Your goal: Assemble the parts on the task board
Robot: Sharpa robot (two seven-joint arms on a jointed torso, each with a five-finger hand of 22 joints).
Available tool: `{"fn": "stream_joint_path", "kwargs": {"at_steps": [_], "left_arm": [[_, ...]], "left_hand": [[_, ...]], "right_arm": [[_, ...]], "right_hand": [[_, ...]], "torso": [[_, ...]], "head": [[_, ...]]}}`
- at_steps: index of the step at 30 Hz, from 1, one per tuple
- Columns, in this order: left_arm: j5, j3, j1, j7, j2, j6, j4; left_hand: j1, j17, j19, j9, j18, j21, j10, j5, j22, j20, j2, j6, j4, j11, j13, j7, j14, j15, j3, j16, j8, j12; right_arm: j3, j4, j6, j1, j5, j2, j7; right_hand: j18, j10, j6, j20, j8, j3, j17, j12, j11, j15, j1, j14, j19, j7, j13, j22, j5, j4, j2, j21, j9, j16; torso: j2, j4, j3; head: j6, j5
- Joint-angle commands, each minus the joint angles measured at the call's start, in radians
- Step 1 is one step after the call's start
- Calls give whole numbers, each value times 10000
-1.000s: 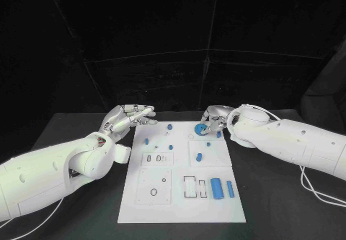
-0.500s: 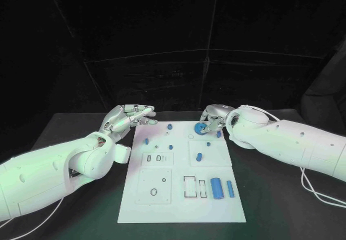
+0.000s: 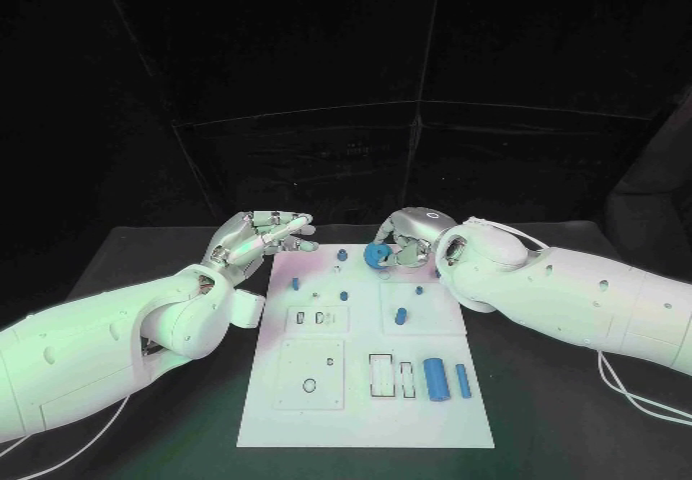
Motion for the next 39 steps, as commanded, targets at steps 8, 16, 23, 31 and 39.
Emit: {"fn": "stream_joint_path", "kwargs": {"at_steps": [8,16,23,31,39], "left_arm": [[5,4,13,43,17,164,13],[5,4,14,50,38,167,-10],[5,4,16,46,53,159,-58],[5,5,17,42,72,164,-80],[5,5,18,38,84,172,-84]], "left_hand": [[-27,12,17,-10,149,-41,-51,44,-16,44,64,-55,-68,23,-10,35,-23,2,-11,-42,-67,-38],[-27,12,17,-10,149,-41,-51,44,-16,44,64,-55,-68,23,-10,35,-23,2,-11,-42,-67,-38],[-27,12,17,-10,149,-41,-51,44,-16,44,64,-55,-68,23,-10,35,-23,2,-11,-42,-67,-38],[-34,15,18,-10,148,-42,-56,44,-19,45,68,-59,-68,25,-11,37,-24,3,-11,-45,-70,-42],[-34,15,18,-10,148,-42,-56,44,-19,45,68,-59,-68,25,-11,37,-24,3,-11,-45,-70,-42]], "right_arm": [[6,-287,-163,3,-725,943,-608],[5,-804,88,-144,-800,1594,-569],[6,-1201,313,-288,-816,1930,-508],[8,-1443,428,-360,-819,2175,-490],[8,-1570,465,-410,-820,2293,-572]], "right_hand": [[-202,4,717,-9,-133,189,1319,-49,38,-27,-235,810,25,-260,915,24,-32,88,-70,28,-30,21],[-203,-8,707,-6,-163,226,1311,-66,39,-22,-248,808,26,-255,902,29,-26,83,-74,30,-38,17],[-204,-18,674,4,-221,270,1295,-79,51,-10,-288,804,27,-237,897,34,-19,77,-107,32,-53,9],[-206,-53,587,30,-359,358,1282,-123,96,25,-380,801,27,-184,868,43,-23,68,-182,36,-82,1],[-206,-271,89,135,-799,370,1281,-372,261,165,-692,800,3,7,628,24,-188,131,-429,22,-134,-4]], "torso": [[35,67,2],[30,35,-2],[24,27,12],[20,28,14],[18,15,16]], "head": [[-15,86],[-57,135],[-95,154],[-139,171],[-148,185]]}}
